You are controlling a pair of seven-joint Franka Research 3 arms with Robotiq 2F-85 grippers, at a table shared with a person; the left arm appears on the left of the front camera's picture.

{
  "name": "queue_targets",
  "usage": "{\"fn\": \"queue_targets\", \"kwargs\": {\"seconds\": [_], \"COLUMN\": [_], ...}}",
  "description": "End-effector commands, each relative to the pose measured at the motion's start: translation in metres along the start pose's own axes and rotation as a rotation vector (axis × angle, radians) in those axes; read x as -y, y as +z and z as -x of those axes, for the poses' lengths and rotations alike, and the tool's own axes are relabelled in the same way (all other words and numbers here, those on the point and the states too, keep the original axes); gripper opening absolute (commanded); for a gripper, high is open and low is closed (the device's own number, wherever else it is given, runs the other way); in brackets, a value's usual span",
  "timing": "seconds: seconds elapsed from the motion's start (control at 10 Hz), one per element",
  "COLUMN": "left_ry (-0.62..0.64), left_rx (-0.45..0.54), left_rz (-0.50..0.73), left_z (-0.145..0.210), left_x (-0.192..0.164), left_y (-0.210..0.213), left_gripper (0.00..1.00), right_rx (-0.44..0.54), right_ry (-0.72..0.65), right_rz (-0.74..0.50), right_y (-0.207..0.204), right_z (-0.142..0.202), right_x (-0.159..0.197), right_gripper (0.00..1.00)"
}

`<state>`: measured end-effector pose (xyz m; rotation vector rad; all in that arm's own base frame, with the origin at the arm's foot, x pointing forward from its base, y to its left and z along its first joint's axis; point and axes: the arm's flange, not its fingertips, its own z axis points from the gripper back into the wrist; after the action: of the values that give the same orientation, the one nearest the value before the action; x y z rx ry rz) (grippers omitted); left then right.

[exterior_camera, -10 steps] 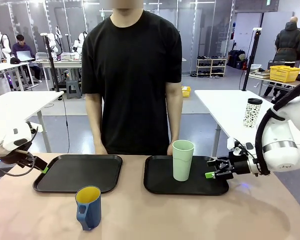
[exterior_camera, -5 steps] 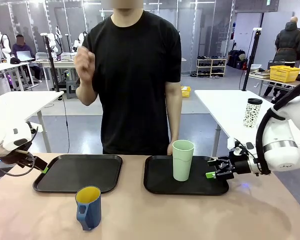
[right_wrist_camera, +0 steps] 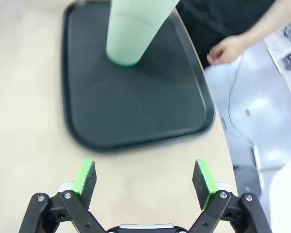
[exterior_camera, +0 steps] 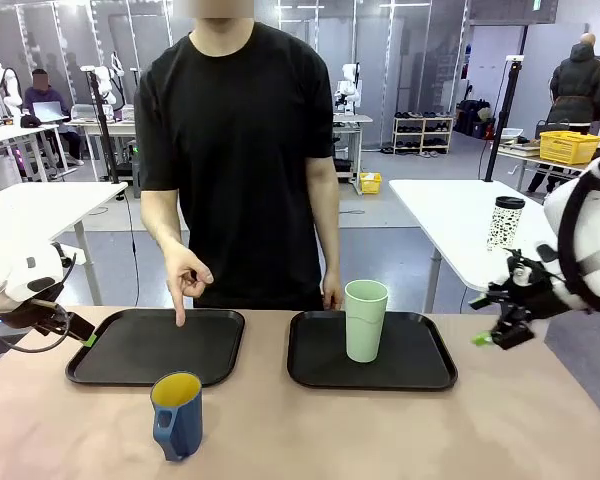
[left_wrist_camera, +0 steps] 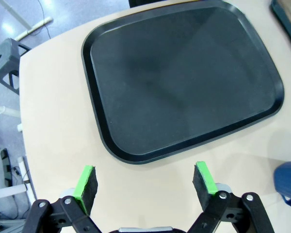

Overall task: Sort and store the cups by type.
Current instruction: Pick up the Handle plastic cup and place it into the empty Flat Tray.

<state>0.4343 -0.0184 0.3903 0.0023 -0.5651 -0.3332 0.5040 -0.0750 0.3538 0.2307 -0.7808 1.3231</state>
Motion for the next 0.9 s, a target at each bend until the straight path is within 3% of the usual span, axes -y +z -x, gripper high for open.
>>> {"fn": "queue_targets", "kwargs": {"seconds": [0.0, 0.1, 0.3, 0.8], "left_ry": [-0.003, -0.003, -0.003, -0.003], "left_rx": [0.006, 0.006, 0.006, 0.006], "left_rz": [-0.001, -0.001, -0.001, -0.001], "left_z": [0.000, 0.000, 0.000, 0.000], "left_x": [-0.001, -0.001, -0.001, -0.001], "left_y": [0.000, 0.000, 0.000, 0.000], "left_gripper": [1.00, 1.00, 1.00, 1.00], "right_rx": [-0.190, -0.275, -0.348, -0.347], "right_ry": [0.037, 0.054, 0.065, 0.101], "right_rz": [-0.008, 0.005, 0.000, -0.005], "right_y": [0.033, 0.044, 0.050, 0.047], "right_z": [-0.018, -0.019, -0.021, -0.012], "right_x": [-0.034, -0.042, -0.054, -0.057], "right_gripper": [1.00, 1.00, 1.00, 1.00]}}
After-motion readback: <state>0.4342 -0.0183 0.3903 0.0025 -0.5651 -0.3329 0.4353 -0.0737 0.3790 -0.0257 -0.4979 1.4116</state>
